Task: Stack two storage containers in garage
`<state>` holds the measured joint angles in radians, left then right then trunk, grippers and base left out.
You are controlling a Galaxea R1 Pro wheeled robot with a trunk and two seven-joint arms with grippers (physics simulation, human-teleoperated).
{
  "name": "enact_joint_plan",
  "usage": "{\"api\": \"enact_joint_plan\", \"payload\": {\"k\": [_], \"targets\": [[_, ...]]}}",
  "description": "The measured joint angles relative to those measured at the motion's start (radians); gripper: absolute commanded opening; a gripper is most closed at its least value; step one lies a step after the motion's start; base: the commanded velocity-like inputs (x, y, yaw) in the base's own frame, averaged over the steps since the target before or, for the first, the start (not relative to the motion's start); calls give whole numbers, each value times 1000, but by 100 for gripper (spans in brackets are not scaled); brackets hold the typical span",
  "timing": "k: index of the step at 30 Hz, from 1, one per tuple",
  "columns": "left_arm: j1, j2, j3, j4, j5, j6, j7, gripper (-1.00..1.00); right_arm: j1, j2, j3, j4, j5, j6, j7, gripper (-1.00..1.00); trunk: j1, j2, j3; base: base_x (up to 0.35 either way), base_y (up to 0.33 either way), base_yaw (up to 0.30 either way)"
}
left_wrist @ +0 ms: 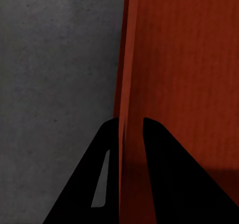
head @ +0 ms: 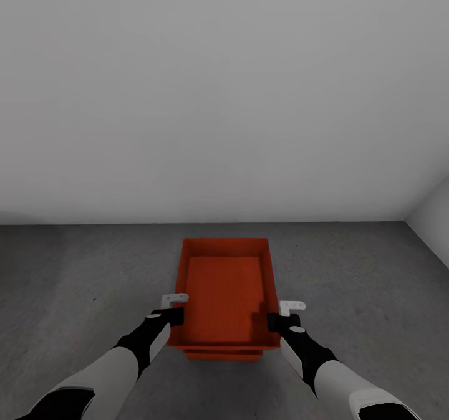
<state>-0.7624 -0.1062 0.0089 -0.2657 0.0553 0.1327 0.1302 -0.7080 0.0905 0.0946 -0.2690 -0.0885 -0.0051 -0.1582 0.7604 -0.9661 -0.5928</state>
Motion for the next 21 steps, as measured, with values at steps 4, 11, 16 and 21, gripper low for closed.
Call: {"api": "enact_joint_plan", "payload": {"k": [4, 11, 16, 21], "targets": [[0, 0, 0, 0, 0, 0, 0, -100, 0, 0, 0, 0, 0, 0, 0, -100, 15, -28, -13, 0, 0, 0], [0, 1, 1, 0, -1, 0, -2, -100, 0, 0, 1, 0, -1, 0, 0, -100, 42, -77, -34, 0, 0, 0], [0, 1, 2, 0, -2, 1, -2, -100, 0, 0, 1, 0, -1, 1, 0, -100, 61, -112, -50, 0, 0, 0], [0, 1, 2, 0, -2, 1, -2, -100, 0, 0, 0, 0, 0, 1, 0, -100, 77, -140, -63, 0, 0, 0]]}}
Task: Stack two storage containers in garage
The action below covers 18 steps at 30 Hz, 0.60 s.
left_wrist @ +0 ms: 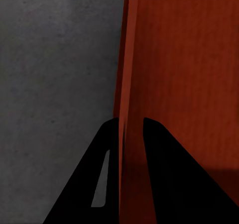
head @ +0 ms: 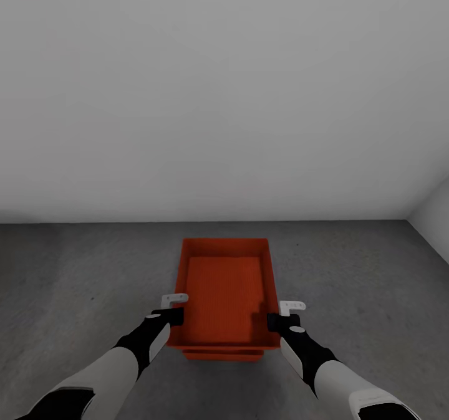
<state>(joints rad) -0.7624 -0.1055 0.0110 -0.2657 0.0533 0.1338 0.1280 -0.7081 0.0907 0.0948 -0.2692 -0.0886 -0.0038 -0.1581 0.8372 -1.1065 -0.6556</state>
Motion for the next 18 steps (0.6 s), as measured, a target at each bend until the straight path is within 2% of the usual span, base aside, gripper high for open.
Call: {"api": "enact_joint_plan", "payload": {"k": [12, 18], "targets": [[0, 0, 2, 0, -2, 0, -1, -100, 0, 0, 1, 0, -1, 0, 0, -100, 0, 0, 0, 0, 0, 0], [0, 0, 2, 0, -3, 1, -1, -100, 0, 0, 0, 0, -1, 0, 0, -100, 23, -42, -19, 0, 0, 0]]}}
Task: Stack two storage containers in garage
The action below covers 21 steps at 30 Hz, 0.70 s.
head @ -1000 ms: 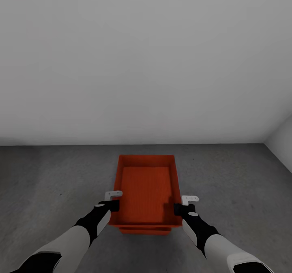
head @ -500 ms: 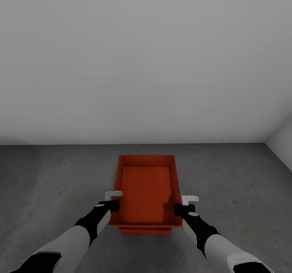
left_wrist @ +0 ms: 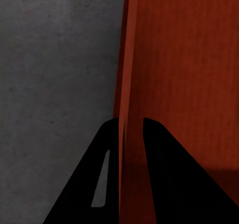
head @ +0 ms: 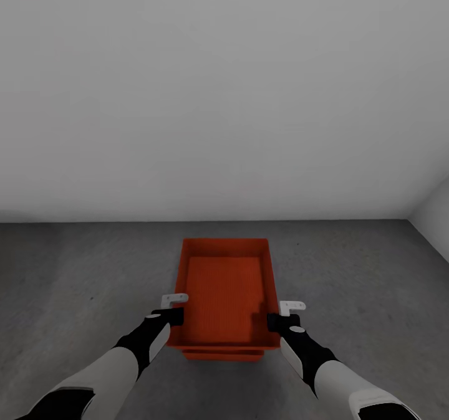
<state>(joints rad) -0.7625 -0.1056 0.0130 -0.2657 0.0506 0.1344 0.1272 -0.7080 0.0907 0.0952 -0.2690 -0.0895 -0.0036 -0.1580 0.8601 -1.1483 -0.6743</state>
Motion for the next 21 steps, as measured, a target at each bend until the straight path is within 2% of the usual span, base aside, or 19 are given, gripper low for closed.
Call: {"api": "enact_joint_plan", "payload": {"k": [21], "targets": [[0, 0, 0, 0, 0, -1, 0, -100, 0, 0, -1, 0, 1, 0, 0, -100, 77, -140, -63, 0, 0, 0]]}}
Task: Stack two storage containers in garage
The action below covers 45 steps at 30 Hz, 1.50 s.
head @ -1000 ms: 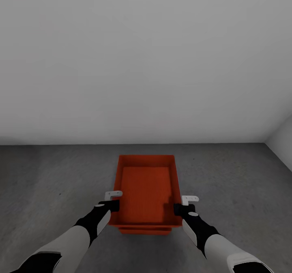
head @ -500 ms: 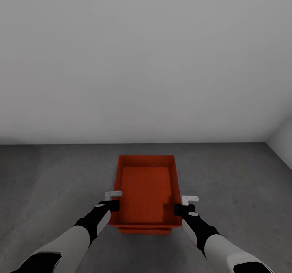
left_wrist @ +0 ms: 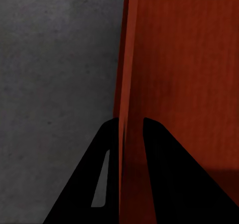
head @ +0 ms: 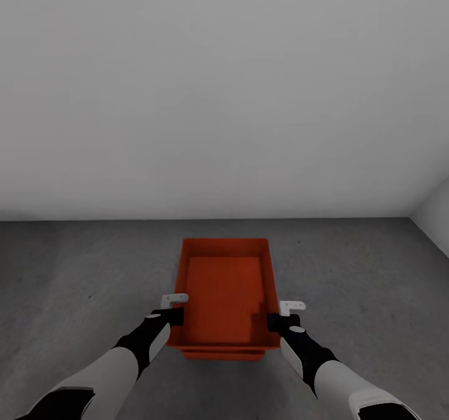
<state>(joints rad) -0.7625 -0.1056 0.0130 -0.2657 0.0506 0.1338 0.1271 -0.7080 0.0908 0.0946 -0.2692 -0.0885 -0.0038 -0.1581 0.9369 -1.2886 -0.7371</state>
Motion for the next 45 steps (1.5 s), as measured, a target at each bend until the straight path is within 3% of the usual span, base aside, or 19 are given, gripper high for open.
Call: {"api": "enact_joint_plan", "payload": {"k": [45], "targets": [[0, -1, -1, 0, 0, 0, 2, -100, 0, 0, 0, 0, 0, 0, 0, -100, 0, 0, 0, -12, 0, 0]]}}
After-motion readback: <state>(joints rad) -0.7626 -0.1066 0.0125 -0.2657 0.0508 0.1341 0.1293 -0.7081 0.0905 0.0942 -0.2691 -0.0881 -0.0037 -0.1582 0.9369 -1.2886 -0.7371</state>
